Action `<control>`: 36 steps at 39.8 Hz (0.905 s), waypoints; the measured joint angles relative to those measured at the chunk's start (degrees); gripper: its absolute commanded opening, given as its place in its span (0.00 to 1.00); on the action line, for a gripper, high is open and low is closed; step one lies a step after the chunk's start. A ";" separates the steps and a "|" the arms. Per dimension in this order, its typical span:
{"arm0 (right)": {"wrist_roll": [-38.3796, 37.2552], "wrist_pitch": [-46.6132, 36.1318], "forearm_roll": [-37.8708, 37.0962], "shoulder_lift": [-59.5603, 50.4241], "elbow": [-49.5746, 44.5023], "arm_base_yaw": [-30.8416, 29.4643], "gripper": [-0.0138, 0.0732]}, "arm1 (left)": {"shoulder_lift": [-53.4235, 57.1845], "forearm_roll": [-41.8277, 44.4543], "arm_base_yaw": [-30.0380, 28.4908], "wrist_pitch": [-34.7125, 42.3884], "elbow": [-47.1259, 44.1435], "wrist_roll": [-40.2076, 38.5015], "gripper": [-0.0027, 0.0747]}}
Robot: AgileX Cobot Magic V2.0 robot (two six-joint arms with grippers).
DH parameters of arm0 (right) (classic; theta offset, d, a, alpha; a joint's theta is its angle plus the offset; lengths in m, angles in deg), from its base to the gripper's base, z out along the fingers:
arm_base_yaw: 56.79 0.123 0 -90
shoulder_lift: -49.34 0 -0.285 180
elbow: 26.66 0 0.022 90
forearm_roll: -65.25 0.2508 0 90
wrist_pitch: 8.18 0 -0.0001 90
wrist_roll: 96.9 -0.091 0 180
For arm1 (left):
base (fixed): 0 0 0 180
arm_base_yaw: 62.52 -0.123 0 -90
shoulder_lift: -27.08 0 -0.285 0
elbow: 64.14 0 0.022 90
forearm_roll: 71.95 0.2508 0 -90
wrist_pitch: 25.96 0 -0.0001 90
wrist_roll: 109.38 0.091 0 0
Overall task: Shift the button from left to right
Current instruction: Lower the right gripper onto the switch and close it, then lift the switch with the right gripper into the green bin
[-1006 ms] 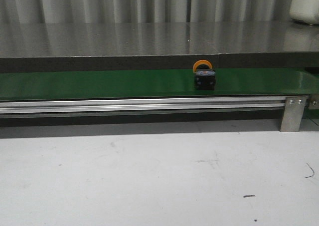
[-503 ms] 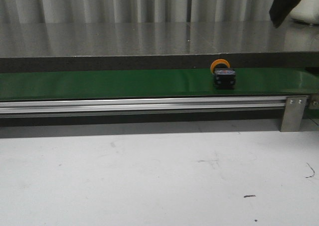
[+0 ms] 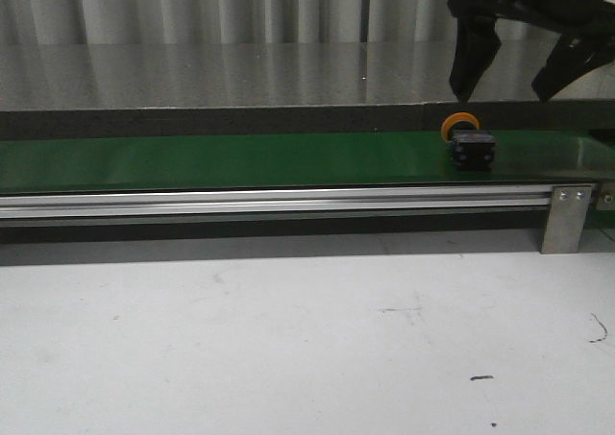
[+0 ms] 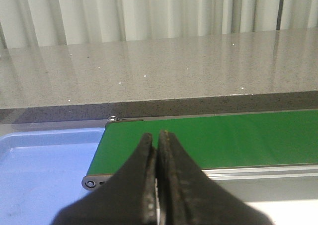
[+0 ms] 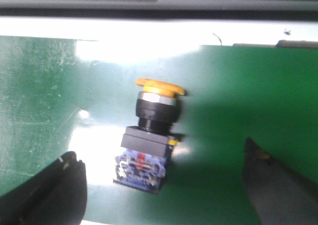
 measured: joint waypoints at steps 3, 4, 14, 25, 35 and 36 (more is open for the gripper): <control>0.14 1.00 0.00 2.34 1.02 0.00 0.90 | 0.00 0.00 0.00 0.00 0.00 0.00 0.01; 0.14 1.44 0.00 2.98 1.31 0.00 0.90 | 0.00 0.00 0.00 0.00 0.00 0.00 0.01; 0.14 2.40 -0.09 8.85 2.74 -0.23 0.83 | 0.00 0.00 0.00 0.00 0.00 0.00 0.01; 0.00 2.28 -0.08 8.85 2.86 -0.60 0.45 | 0.00 0.00 0.00 0.00 0.00 0.00 0.01; 0.00 2.75 -0.08 8.85 3.85 -0.60 0.39 | 0.00 0.00 0.00 0.00 0.00 0.00 0.01; 0.00 2.75 -0.08 8.85 4.10 -0.60 0.39 | 0.00 0.00 0.00 0.00 0.00 0.00 0.01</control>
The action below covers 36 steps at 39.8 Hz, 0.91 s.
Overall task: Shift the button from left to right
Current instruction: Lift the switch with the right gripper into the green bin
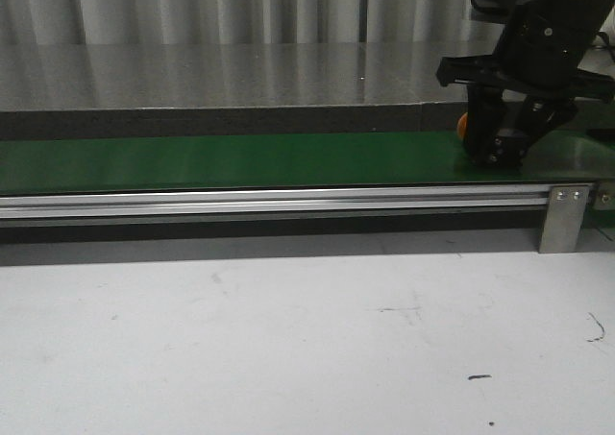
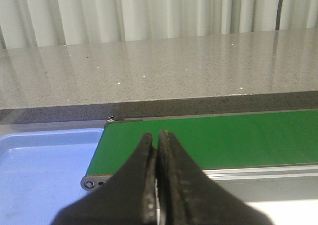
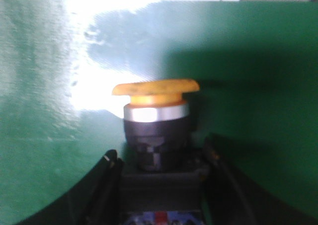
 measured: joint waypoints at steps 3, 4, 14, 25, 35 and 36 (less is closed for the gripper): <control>0.00 0.09 0.13 -0.44 0.37 -0.39 0.39 | 0.00 0.00 0.00 0.00 0.00 0.00 0.01; 0.00 0.27 0.24 -0.64 0.37 -0.52 0.39 | 0.00 0.00 0.00 0.00 0.00 0.00 0.01; 0.00 2.34 0.40 -6.06 0.23 -8.48 0.39 | 0.00 0.00 0.00 0.00 0.00 0.00 0.01; 0.00 1.18 -3.13 -10.09 -4.29 -22.21 0.39 | 0.00 0.00 0.00 0.00 0.00 0.00 0.01; 0.00 -2.06 -3.78 -5.01 -5.63 -28.63 0.39 | 0.00 0.00 0.00 0.00 0.00 0.00 0.01; 0.00 -2.38 -3.78 -4.36 -5.63 -28.91 0.40 | 0.00 0.00 0.00 0.00 0.00 0.00 0.01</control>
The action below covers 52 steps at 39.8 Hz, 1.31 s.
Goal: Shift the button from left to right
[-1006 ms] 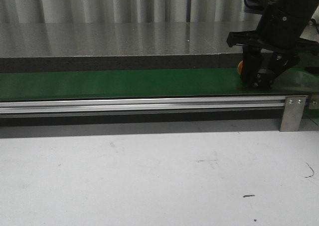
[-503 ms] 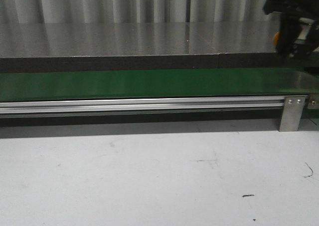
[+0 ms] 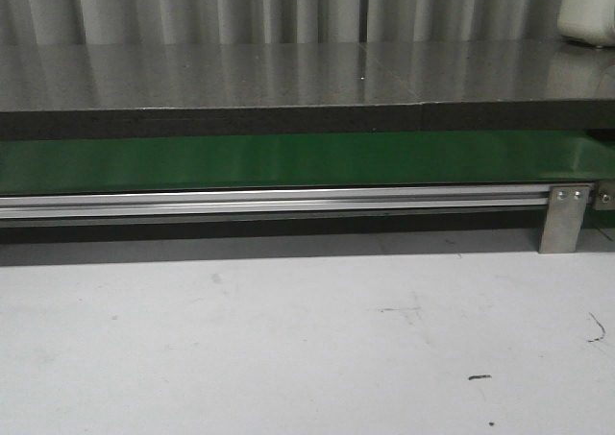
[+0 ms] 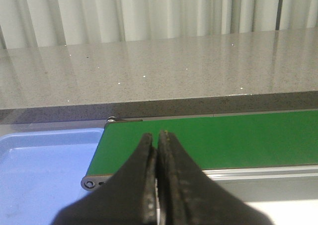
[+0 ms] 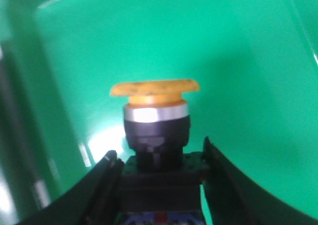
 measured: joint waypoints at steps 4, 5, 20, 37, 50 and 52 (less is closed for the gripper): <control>0.00 -1.02 -0.14 2.82 -0.11 -1.17 0.40 | 0.00 0.00 0.00 0.00 0.00 0.00 0.01; 0.00 -1.16 -0.26 3.49 -0.11 -1.23 0.41 | 0.00 0.00 0.00 0.00 0.00 0.00 0.01; 0.00 -3.98 -0.47 6.27 -0.11 -1.77 0.77 | 0.00 0.00 0.00 0.00 0.00 0.00 0.01; 0.00 -2.50 -1.88 -2.72 -0.11 -0.55 0.54 | 0.00 0.00 0.00 0.00 0.00 0.00 0.01; 1.82 -0.68 -0.32 -17.18 -1.36 14.03 0.18 | 0.00 0.00 0.00 0.00 0.00 0.00 0.01; 1.92 -0.65 -0.22 -19.80 -2.76 16.21 0.17 | 0.00 0.00 0.00 0.00 0.00 0.00 0.01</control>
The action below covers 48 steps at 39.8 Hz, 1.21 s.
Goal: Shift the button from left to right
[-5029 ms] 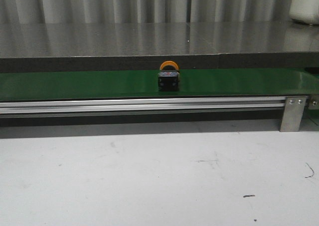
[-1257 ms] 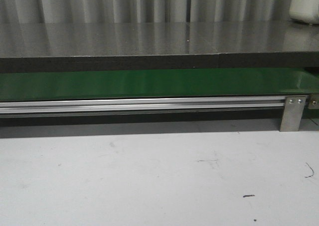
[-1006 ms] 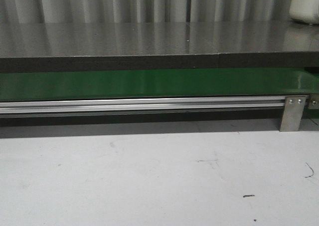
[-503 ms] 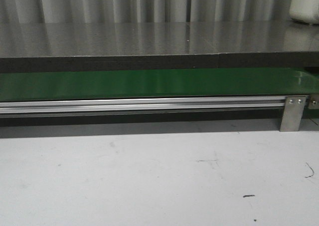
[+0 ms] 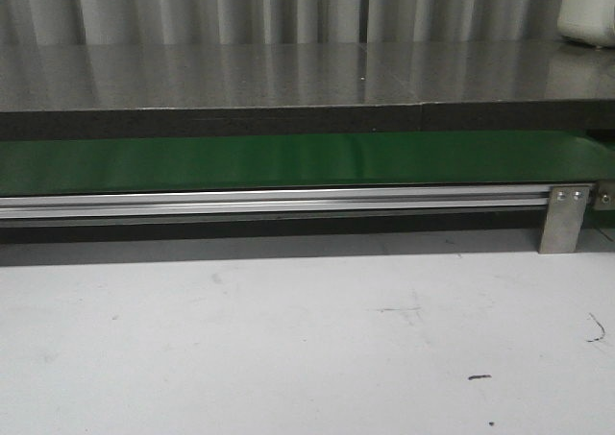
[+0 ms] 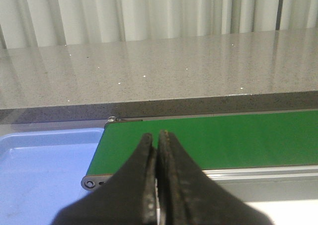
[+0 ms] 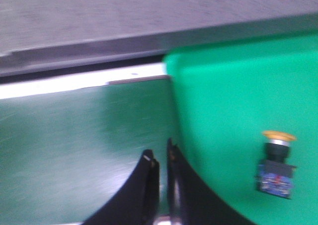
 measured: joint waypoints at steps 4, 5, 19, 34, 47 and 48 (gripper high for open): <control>0.14 -2.06 -0.08 -5.04 -4.96 3.83 0.17 | 0.00 0.00 0.00 0.00 0.00 0.00 0.01; 0.14 -2.77 -0.08 -6.17 -6.78 4.80 0.17 | 0.00 0.00 0.00 0.00 0.00 0.00 0.01; 0.40 -16.99 -0.08 -30.48 -34.67 14.15 0.17 | 0.00 0.00 0.00 0.00 0.00 0.00 0.01; 0.92 -25.72 -0.08 -61.30 -57.59 18.06 0.17 | 0.00 0.00 0.00 0.00 0.00 0.00 0.01; 1.01 -26.42 -0.08 -73.96 -59.50 18.06 0.17 | 0.00 0.00 0.00 0.00 0.00 0.00 0.01; 1.01 -26.50 -0.08 -73.96 -59.50 18.06 0.17 | 0.00 0.00 0.00 0.00 0.00 0.00 0.01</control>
